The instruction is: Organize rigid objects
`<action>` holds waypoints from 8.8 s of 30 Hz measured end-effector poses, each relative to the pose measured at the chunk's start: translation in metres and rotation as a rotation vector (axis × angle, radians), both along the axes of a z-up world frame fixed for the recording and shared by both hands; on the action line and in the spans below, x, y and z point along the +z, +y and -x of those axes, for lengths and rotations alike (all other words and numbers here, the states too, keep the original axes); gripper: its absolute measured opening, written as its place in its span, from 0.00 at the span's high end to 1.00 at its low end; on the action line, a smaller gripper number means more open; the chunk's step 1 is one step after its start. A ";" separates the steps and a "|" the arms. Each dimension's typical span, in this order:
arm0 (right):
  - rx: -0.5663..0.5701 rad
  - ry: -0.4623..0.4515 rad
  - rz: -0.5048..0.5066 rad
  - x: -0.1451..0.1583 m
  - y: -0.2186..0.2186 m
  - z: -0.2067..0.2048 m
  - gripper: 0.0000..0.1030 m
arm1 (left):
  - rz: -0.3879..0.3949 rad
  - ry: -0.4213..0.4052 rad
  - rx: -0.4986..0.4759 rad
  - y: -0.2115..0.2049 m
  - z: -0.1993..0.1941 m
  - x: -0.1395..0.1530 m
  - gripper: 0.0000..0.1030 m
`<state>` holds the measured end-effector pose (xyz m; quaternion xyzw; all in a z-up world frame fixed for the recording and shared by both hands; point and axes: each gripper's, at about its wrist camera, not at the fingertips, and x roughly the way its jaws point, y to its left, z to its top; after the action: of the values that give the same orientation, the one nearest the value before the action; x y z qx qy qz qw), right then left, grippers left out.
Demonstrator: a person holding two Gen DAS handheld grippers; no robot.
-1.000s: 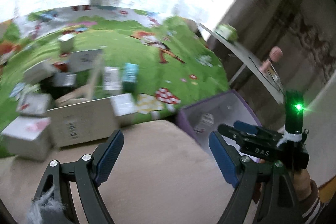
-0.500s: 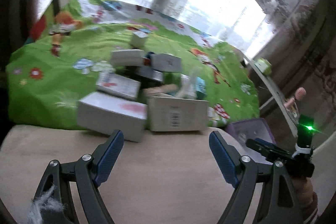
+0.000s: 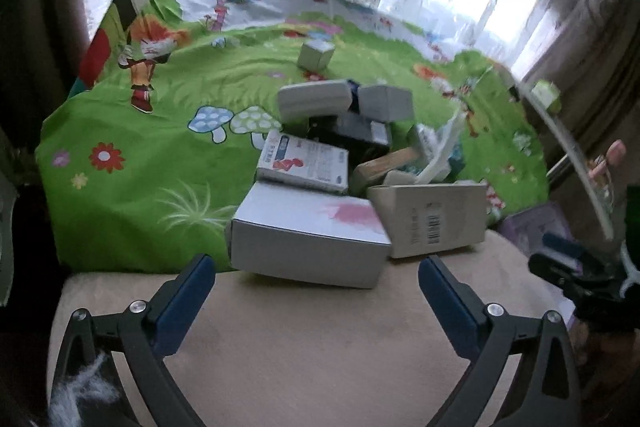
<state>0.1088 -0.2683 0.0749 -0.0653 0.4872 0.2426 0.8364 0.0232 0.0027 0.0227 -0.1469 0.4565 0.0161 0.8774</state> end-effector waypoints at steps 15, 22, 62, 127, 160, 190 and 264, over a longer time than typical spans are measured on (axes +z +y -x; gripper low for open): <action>0.547 -0.317 0.342 0.002 0.097 0.010 0.06 | -0.038 0.123 -0.077 0.000 -0.026 -0.020 0.00; 0.834 -0.354 0.475 -0.014 0.123 0.012 0.06 | -0.041 0.143 -0.087 0.000 -0.030 -0.025 0.00; 0.643 -0.252 0.156 0.008 0.087 0.008 0.44 | -0.026 -0.005 0.023 -0.006 0.018 0.001 0.11; -0.442 -0.073 0.116 0.013 -0.219 -0.014 0.29 | 0.071 -0.033 -0.574 -0.271 -0.036 0.024 0.08; -0.194 -0.013 0.006 0.003 -0.103 -0.006 0.25 | 0.177 -0.102 -0.161 -0.102 -0.003 0.019 0.10; -0.011 0.025 0.076 -0.023 0.028 -0.052 0.25 | -0.030 0.017 -0.028 0.004 -0.071 -0.012 0.10; -0.374 -0.047 0.057 0.007 -0.159 -0.019 0.63 | -0.058 -0.085 -0.357 -0.198 -0.035 0.023 0.31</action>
<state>0.1273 -0.4276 0.0823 -0.0030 0.4778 0.0673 0.8759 0.0578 -0.1957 0.0457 -0.0388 0.4370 -0.1333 0.8887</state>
